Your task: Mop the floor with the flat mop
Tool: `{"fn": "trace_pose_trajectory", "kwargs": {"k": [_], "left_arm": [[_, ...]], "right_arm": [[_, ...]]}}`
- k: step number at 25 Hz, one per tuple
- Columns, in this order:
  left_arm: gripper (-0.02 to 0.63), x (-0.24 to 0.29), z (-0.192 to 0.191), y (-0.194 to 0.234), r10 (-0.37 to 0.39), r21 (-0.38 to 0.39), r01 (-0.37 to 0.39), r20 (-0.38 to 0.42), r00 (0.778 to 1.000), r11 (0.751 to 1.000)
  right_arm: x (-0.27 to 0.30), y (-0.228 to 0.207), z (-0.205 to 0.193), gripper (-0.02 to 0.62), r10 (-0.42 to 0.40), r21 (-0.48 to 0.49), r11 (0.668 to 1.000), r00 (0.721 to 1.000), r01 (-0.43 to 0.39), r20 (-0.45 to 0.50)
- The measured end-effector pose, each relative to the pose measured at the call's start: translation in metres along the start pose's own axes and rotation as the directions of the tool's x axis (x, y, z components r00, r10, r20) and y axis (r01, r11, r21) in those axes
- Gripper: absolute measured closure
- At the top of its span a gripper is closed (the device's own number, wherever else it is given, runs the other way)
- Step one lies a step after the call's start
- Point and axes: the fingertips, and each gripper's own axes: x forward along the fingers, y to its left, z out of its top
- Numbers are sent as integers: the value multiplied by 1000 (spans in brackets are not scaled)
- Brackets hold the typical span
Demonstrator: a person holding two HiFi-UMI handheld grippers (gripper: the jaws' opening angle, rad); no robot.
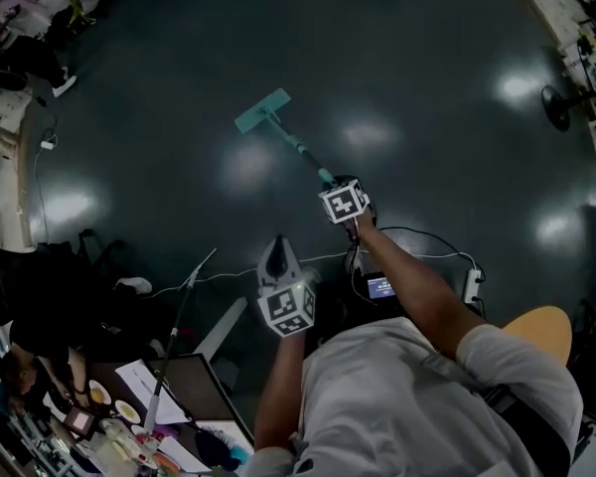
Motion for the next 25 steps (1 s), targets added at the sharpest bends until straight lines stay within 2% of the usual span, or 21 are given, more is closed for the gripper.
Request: {"fn": "trace_pose_trajectory", "kwargs": {"k": [3, 6, 13, 16, 18, 21, 25], "left_arm": [[605, -6, 1, 14, 21, -10, -21, 11, 1000, 1000], [605, -11, -2, 27, 32, -17, -32, 14, 999, 999], [606, -30, -15, 20, -20, -37, 20, -15, 1000, 999], [606, -39, -18, 15, -41, -43, 40, -17, 999, 998], [604, -41, -18, 15, -44, -44, 43, -16, 999, 998], [606, -41, -21, 15, -41, -42, 40, -19, 999, 998], [606, -39, -21, 22, -29, -44, 29, -18, 999, 999]], "right_arm": [[10, 6, 15, 485, 6, -6, 1000, 1000, -6, 12], [-6, 9, 4, 485, 10, -7, 1000, 1000, -10, 2], [-140, 10, -84, 485, 41, 20, 999, 998, -40, -45], [-204, 11, -118, 485, 35, 42, 999, 997, -32, -71], [-224, 10, -132, 485, 25, 54, 998, 996, -21, -82], [-224, 8, -131, 485, 1, 53, 999, 998, 2, -55], [-191, 20, -89, 485, -14, 19, 1000, 999, 14, 30]]}}
